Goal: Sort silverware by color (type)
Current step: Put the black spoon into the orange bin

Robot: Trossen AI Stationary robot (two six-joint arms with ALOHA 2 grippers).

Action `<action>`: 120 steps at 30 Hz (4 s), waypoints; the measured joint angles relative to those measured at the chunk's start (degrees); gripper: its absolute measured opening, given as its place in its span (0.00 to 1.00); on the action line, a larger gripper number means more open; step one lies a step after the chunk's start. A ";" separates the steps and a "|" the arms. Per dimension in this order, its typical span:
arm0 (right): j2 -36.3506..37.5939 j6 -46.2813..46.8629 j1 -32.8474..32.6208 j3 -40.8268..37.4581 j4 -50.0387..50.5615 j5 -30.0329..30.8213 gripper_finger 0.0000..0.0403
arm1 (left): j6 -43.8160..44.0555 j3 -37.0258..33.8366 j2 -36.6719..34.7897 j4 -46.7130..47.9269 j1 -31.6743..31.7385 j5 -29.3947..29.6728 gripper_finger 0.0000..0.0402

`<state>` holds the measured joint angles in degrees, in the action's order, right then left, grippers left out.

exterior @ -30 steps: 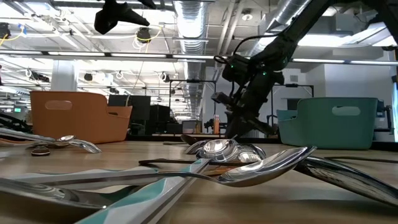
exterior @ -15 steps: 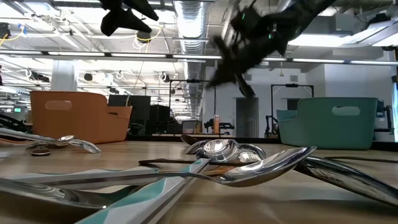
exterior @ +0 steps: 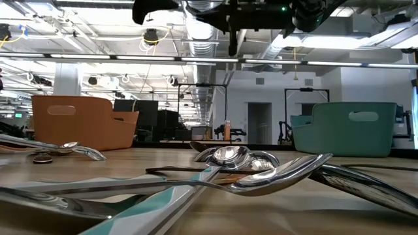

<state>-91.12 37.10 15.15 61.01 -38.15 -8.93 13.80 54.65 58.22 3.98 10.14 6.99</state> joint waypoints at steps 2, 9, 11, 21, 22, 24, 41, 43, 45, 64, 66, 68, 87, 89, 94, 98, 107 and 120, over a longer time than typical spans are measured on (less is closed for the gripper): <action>-0.10 -0.11 -0.31 0.00 -1.14 0.00 0.03 | -1.20 0.00 0.00 -1.40 1.10 -2.14 0.44; -0.10 -2.94 -0.87 0.00 -0.94 -0.05 0.03 | -6.82 0.00 0.00 -3.18 3.95 -4.19 0.44; -0.10 -4.74 -0.93 0.00 -0.65 -0.10 0.03 | -7.28 0.00 0.00 -5.09 4.82 -6.48 0.44; -0.10 -10.28 -1.19 0.00 -0.49 -0.95 0.03 | -5.74 0.00 0.03 -12.71 7.70 -7.83 0.35; -0.10 -10.40 -1.20 0.00 -0.49 -1.12 0.03 | -5.72 0.00 0.38 -12.96 7.92 -8.24 0.32; -0.10 -10.62 -1.17 0.00 -0.46 -1.88 0.03 | -4.92 0.00 1.16 -13.72 8.03 -9.65 0.26; -0.10 -10.57 -1.17 0.01 -1.30 -2.88 0.03 | -3.51 -0.02 6.11 -21.30 8.01 -13.85 0.00; -0.10 -10.58 -1.19 0.07 -1.55 -2.91 0.03 | -3.71 -0.02 5.79 -21.28 7.98 -13.74 0.00; -0.10 -10.60 -1.09 0.07 -1.75 -2.91 0.03 | -3.73 -0.02 5.73 -21.28 7.99 -13.78 0.00; -0.08 -8.72 5.67 -0.04 2.57 -1.70 0.23 | -3.35 14.09 4.83 21.41 15.96 -4.82 0.00; -0.08 -8.68 6.45 -0.04 4.44 -1.68 0.23 | -3.43 15.94 4.83 28.86 18.47 -3.85 0.00; -0.08 -8.66 7.05 -0.04 5.80 -1.68 0.24 | -3.39 16.52 4.83 33.67 20.72 -3.07 0.00; -0.10 -10.56 11.87 -0.04 39.65 0.23 0.25 | -1.81 16.50 6.49 41.25 25.22 -6.28 0.06; -0.10 -11.29 12.36 -0.04 42.92 0.29 0.27 | -1.73 16.45 6.75 41.36 25.21 -6.07 0.09; -2.23 -16.50 10.90 -0.05 46.91 1.28 0.36 | -1.96 16.48 7.02 38.30 25.13 -6.24 0.18; -5.82 -28.65 6.32 0.85 44.34 2.62 0.44 | -1.97 16.48 7.91 36.43 25.15 -6.31 0.23; -16.88 -46.29 -1.33 5.27 42.89 8.23 0.49 | -1.93 16.46 8.46 37.89 24.22 -7.82 0.25; -28.31 -51.35 -1.21 15.66 43.43 7.56 0.45 | -0.86 16.46 8.41 41.78 22.09 -7.75 0.25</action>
<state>-119.44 -14.25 13.93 76.67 5.28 -1.37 12.93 71.11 66.63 45.76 32.23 -0.75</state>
